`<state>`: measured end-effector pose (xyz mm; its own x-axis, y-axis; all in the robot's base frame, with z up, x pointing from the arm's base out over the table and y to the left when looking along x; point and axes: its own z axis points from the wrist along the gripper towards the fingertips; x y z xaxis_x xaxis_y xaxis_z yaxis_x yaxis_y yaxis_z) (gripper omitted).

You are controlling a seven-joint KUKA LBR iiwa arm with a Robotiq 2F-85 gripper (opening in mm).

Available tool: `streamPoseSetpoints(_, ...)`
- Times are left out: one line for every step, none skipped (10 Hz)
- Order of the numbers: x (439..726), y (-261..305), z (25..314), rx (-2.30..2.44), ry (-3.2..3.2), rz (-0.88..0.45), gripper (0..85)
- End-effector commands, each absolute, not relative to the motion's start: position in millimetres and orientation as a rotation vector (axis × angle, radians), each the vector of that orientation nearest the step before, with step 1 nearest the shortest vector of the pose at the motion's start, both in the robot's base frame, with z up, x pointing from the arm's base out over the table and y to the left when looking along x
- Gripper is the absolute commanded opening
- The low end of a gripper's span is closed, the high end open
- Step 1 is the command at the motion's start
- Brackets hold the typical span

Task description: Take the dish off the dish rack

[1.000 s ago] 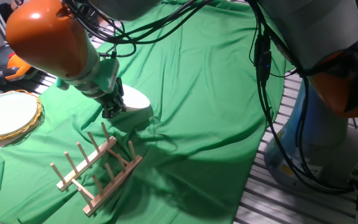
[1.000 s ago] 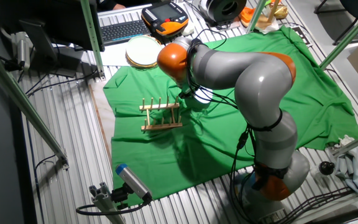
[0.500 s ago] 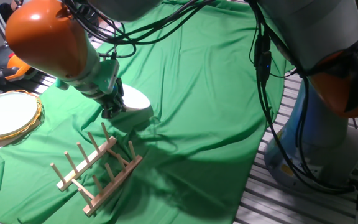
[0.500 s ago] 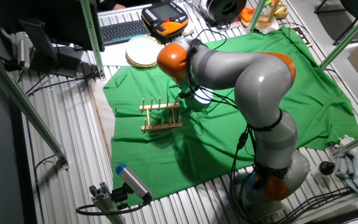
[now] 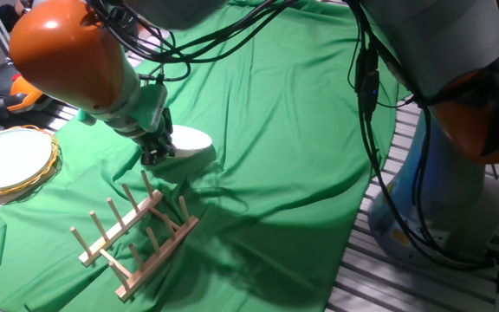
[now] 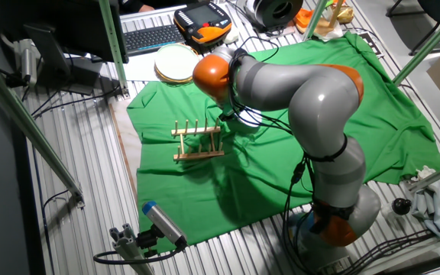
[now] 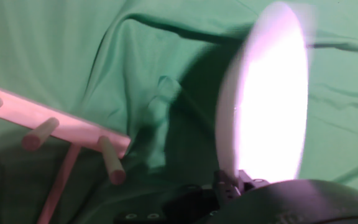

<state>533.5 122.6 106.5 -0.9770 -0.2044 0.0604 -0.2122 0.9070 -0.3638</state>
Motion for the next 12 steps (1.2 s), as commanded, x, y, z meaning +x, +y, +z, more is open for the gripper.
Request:
streamPoseSetpoints(533.3,122.6,106.4,0.332,-3.049,0.586,17.0)
streamPoseSetpoints(533.4,122.6,106.9,0.332,-3.049,0.586,17.0)
streamPoseSetpoints(533.7,122.8,108.0,0.333,-3.048,0.570,17.0)
streamPoseSetpoints(533.8,122.9,108.8,0.338,-3.050,0.559,17.0)
streamPoseSetpoints(533.9,123.0,109.9,0.360,-3.053,0.533,17.0)
streamPoseSetpoints(534.0,123.5,111.5,0.367,-3.047,0.491,17.0)
streamPoseSetpoints(533.5,125.0,111.2,0.366,-3.039,0.476,0.0)
streamPoseSetpoints(532.2,127.4,109.1,0.362,-3.042,0.469,0.0)
streamPoseSetpoints(530.1,132.4,105.8,0.350,-3.045,0.465,0.0)
streamPoseSetpoints(528.0,137.4,102.8,0.337,-3.051,0.454,0.0)
streamPoseSetpoints(525.6,143.3,99.7,0.323,-3.054,0.459,0.0)
streamPoseSetpoints(523.7,146.4,97.8,0.311,-3.061,0.466,17.0)
